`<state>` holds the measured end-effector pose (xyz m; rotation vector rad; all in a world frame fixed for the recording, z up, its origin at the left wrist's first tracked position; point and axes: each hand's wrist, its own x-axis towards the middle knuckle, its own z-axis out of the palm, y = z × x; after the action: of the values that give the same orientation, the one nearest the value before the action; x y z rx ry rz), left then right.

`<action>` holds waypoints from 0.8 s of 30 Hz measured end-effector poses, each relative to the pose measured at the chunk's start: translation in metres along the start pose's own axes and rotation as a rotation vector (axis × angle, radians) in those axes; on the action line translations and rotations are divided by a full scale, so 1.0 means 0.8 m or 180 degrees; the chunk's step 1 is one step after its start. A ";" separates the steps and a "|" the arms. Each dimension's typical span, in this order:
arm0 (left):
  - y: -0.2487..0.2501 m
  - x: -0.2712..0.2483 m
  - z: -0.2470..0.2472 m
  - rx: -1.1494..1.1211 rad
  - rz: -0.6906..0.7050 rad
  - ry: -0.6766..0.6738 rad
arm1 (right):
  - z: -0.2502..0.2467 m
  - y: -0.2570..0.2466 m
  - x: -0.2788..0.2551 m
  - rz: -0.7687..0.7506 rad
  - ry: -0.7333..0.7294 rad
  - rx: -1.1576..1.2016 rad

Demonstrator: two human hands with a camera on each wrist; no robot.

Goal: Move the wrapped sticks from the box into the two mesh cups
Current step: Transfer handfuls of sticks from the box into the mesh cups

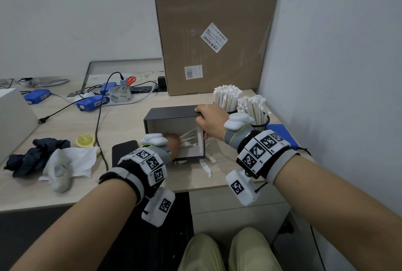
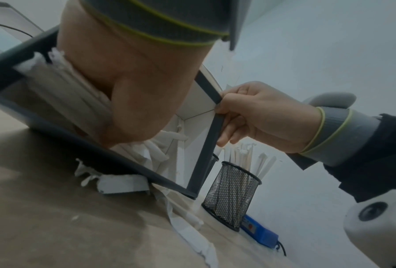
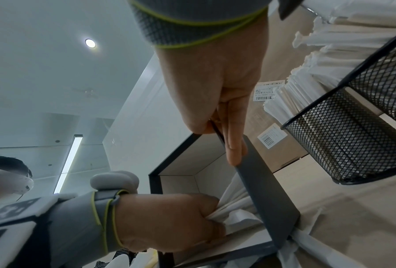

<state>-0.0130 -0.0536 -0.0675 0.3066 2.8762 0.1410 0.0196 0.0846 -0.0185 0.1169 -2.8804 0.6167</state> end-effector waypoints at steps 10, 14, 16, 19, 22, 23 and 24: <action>0.014 -0.003 -0.036 -0.0440 0.0214 0.0026 | 0.005 0.004 0.007 -0.0009 0.0170 0.0080; 0.023 0.001 -0.023 -0.1453 0.0044 -0.0139 | 0.006 0.002 0.010 0.0000 0.0206 0.0095; 0.031 0.002 -0.016 -0.1808 -0.0039 -0.0204 | 0.005 0.003 0.010 -0.0020 0.0227 0.0095; 0.036 0.002 -0.011 -0.2338 -0.0040 -0.0259 | 0.004 0.003 0.008 -0.0033 0.0192 0.0171; 0.034 0.006 -0.005 -0.2700 0.0046 -0.0368 | 0.002 0.003 0.007 -0.0011 0.0215 0.0213; 0.034 0.008 -0.002 -0.2788 0.0051 -0.0359 | 0.002 0.002 0.007 -0.0006 0.0219 0.0240; 0.034 0.009 0.001 -0.2859 0.0044 -0.0320 | 0.002 0.002 0.007 0.0000 0.0226 0.0261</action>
<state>-0.0145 -0.0257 -0.0664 0.1403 2.3971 1.3029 0.0140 0.0852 -0.0194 0.1045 -2.7877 0.7241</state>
